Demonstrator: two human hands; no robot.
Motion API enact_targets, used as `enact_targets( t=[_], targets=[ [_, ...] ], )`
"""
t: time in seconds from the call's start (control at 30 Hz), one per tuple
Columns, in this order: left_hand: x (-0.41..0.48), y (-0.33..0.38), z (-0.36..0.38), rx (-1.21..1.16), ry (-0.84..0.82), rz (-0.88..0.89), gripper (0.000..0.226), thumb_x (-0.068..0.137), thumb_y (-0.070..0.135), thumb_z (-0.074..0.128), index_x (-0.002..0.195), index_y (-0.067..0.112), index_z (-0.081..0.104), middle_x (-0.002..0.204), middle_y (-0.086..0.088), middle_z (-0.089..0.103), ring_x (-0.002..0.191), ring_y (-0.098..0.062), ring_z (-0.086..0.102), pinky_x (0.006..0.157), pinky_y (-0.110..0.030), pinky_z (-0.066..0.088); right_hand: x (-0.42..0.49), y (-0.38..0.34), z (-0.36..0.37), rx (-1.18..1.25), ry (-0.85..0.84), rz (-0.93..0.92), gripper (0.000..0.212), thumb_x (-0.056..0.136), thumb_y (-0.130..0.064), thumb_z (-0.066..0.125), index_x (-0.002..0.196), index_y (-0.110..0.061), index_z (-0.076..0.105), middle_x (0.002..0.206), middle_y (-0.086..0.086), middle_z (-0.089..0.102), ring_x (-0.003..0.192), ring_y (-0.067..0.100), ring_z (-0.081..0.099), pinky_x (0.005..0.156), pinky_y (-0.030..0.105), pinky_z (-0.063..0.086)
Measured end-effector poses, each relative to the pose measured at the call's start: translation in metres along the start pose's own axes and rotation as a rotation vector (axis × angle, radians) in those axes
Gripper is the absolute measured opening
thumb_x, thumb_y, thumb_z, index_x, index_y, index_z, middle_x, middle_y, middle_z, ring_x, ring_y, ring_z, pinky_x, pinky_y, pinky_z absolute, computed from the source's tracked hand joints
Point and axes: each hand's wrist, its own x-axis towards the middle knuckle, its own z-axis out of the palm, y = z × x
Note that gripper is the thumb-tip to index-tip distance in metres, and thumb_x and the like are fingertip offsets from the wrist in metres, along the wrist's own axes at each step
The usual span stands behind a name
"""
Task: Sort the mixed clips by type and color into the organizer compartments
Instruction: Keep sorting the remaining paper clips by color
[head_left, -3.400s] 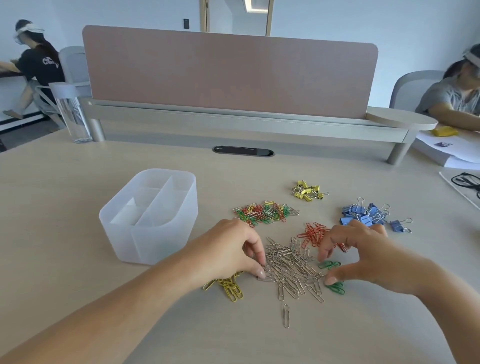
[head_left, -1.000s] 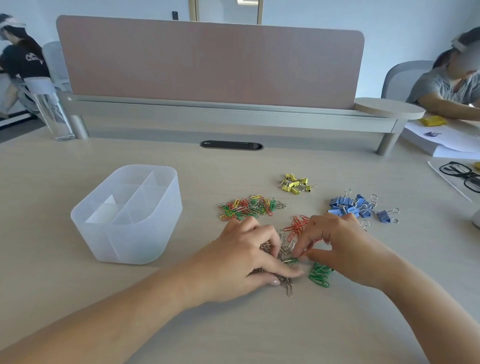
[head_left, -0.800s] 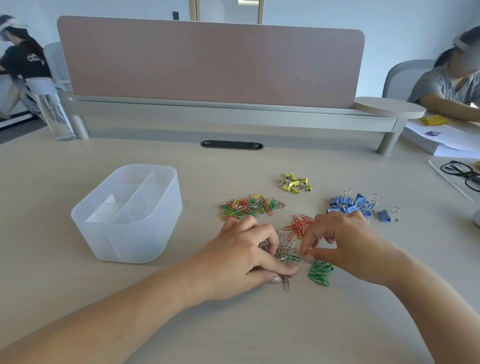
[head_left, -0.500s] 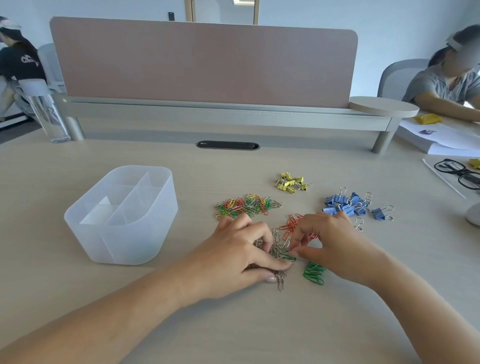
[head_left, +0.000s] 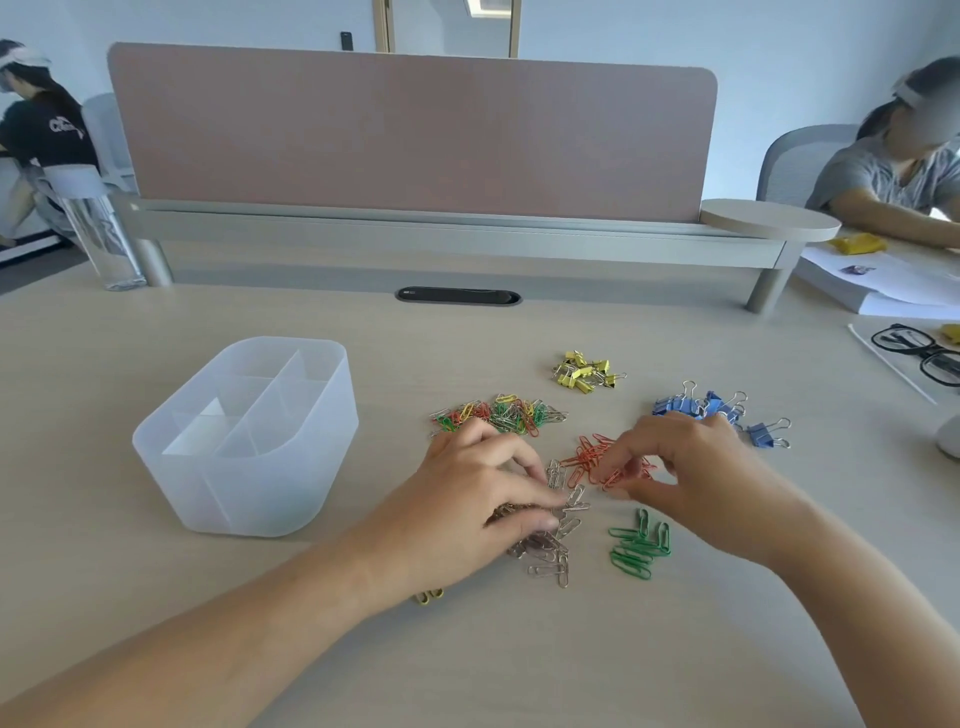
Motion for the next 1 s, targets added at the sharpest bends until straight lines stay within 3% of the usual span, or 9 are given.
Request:
enact_targets(
  t=[0.17,0.4,0.47,0.57,0.7,0.8,0.9,1.0],
  targets=[
    [0.003,-0.003,-0.002,0.121,-0.003,-0.16,0.047,0.095,0.048,0.026,0.129,0.04,0.058,0.122,0.024,0.045,0.12,-0.007,0.031,0.102,-0.029,0.02,0.005,0.001,0.013,-0.044,-0.011,-0.027,0.019,0.08,-0.035,0.076,0.08,-0.052,0.067,0.085,-0.017,0.062,0.086,-0.003,0.049,0.083,0.029,0.025],
    [0.003,-0.018,-0.016,0.139,-0.023,-0.274,0.044,0.096,0.017,0.038,0.127,0.039,0.059,0.115,0.022,0.046,0.114,-0.005,0.03,0.093,-0.022,0.017,0.009,-0.009,0.031,0.165,-0.019,-0.05,0.01,0.077,-0.033,0.079,0.077,-0.039,0.072,0.082,-0.018,0.066,0.09,0.001,0.054,0.09,0.028,0.034],
    [0.0,-0.023,-0.022,0.139,-0.01,-0.285,0.045,0.094,0.013,0.042,0.12,0.042,0.064,0.11,0.022,0.048,0.11,-0.005,0.031,0.092,-0.023,0.019,0.01,-0.007,0.031,0.186,0.076,-0.043,0.009,0.081,-0.034,0.076,0.081,-0.043,0.072,0.083,-0.02,0.065,0.091,0.002,0.054,0.092,0.03,0.033],
    [-0.002,-0.031,-0.028,0.125,0.005,-0.289,0.044,0.093,0.011,0.047,0.114,0.043,0.068,0.104,0.021,0.05,0.104,-0.005,0.033,0.088,-0.025,0.023,0.011,-0.002,0.028,0.059,0.174,0.001,0.014,0.088,-0.037,0.065,0.096,-0.047,0.072,0.087,-0.024,0.058,0.093,0.004,0.049,0.088,0.033,0.03],
    [-0.002,-0.031,-0.023,0.16,-0.082,-0.28,0.048,0.096,0.015,0.041,0.129,0.046,0.057,0.112,0.023,0.045,0.107,-0.006,0.03,0.088,-0.026,0.022,0.01,-0.001,0.035,-0.11,0.094,-0.021,0.023,0.091,-0.034,0.063,0.102,-0.054,0.068,0.089,-0.025,0.045,0.09,0.005,0.04,0.078,0.031,0.022],
    [0.0,-0.025,-0.016,0.163,-0.09,-0.257,0.052,0.097,0.015,0.037,0.139,0.044,0.045,0.126,0.02,0.041,0.116,-0.007,0.027,0.094,-0.028,0.021,0.01,-0.004,0.04,-0.09,0.064,-0.069,0.032,0.091,-0.026,0.064,0.107,-0.054,0.067,0.092,-0.021,0.047,0.088,0.004,0.038,0.08,0.032,0.026],
    [0.002,-0.021,-0.013,0.158,-0.13,-0.206,0.051,0.097,0.013,0.036,0.137,0.04,0.05,0.131,0.021,0.041,0.12,-0.006,0.028,0.1,-0.031,0.021,0.011,-0.005,0.039,0.0,0.056,-0.124,0.038,0.09,-0.016,0.064,0.108,-0.049,0.069,0.093,-0.021,0.051,0.088,0.0,0.042,0.084,0.035,0.035],
    [0.001,-0.02,-0.016,0.115,-0.182,-0.149,0.051,0.095,0.012,0.035,0.135,0.039,0.054,0.127,0.021,0.046,0.121,-0.003,0.029,0.104,-0.031,0.021,0.01,-0.006,0.03,0.13,-0.013,-0.1,0.029,0.09,-0.031,0.067,0.115,-0.045,0.067,0.1,-0.024,0.055,0.097,0.002,0.046,0.089,0.029,0.041]
  ],
)
